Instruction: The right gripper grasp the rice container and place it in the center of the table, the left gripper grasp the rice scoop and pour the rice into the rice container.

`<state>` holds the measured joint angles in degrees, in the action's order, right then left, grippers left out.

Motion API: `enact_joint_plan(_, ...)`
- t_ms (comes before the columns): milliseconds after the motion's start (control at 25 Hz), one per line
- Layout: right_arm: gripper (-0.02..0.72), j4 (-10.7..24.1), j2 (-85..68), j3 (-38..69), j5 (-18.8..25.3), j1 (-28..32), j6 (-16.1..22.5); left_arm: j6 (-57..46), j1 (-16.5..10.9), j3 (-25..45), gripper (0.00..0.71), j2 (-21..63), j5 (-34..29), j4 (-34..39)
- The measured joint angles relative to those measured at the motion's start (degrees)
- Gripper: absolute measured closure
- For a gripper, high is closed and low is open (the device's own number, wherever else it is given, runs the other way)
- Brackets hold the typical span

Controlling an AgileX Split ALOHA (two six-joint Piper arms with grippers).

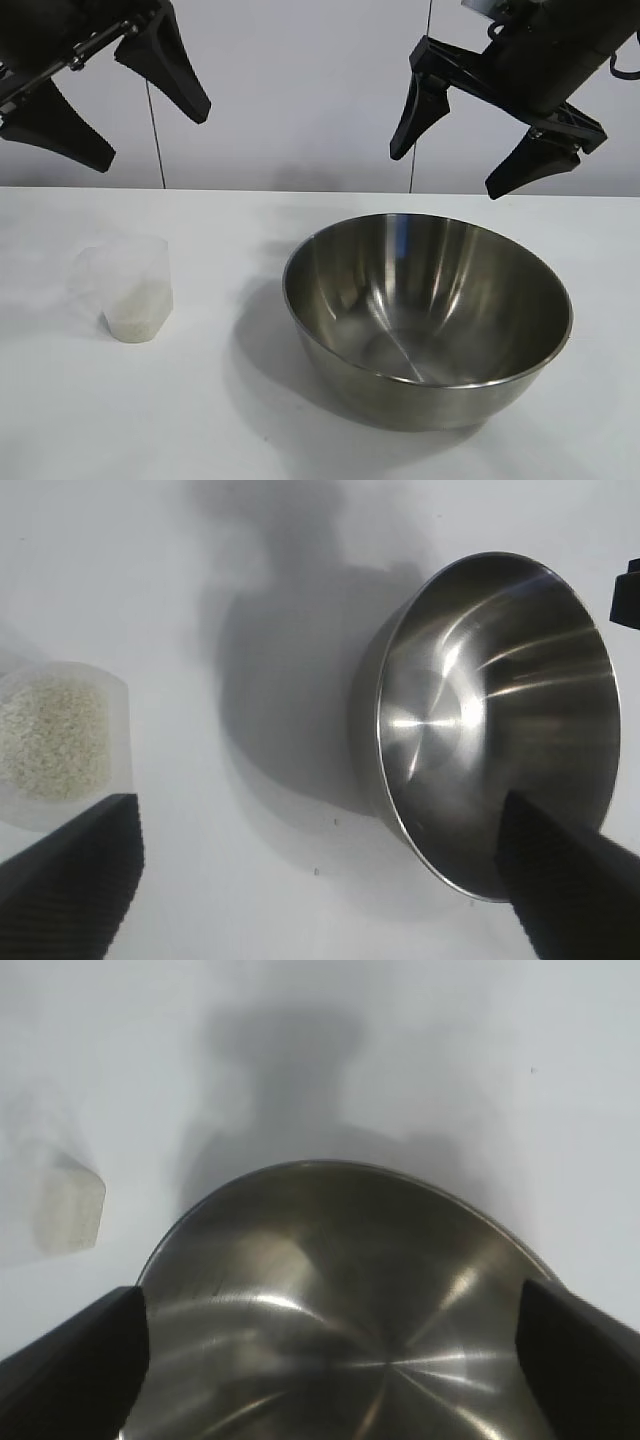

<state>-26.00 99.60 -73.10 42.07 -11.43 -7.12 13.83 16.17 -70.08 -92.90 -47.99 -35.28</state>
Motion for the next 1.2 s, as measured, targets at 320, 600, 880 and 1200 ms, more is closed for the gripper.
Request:
enact_joint_plan(320,0.01,2.64,0.0,0.0,5.09,0.0,-0.64,0.0,0.0,0.0,0.023,0.0,0.0,0.0)
enact_joint_plan(600,0.01,19.92,0.0,0.0,11.79,0.0,5.04,0.0,0.0,0.0,0.023,0.0,0.0,0.0)
enact_joint_plan(880,0.01,22.39,2.56,6.24,4.99,0.0,7.54,0.0,0.0,0.0,0.023,0.0,0.0,0.0)
enact_joint_plan(1200,0.042,20.26,6.52,11.04,-3.62,0.0,7.54,0.0,0.0,0.0,0.023,0.0,0.05,0.0)
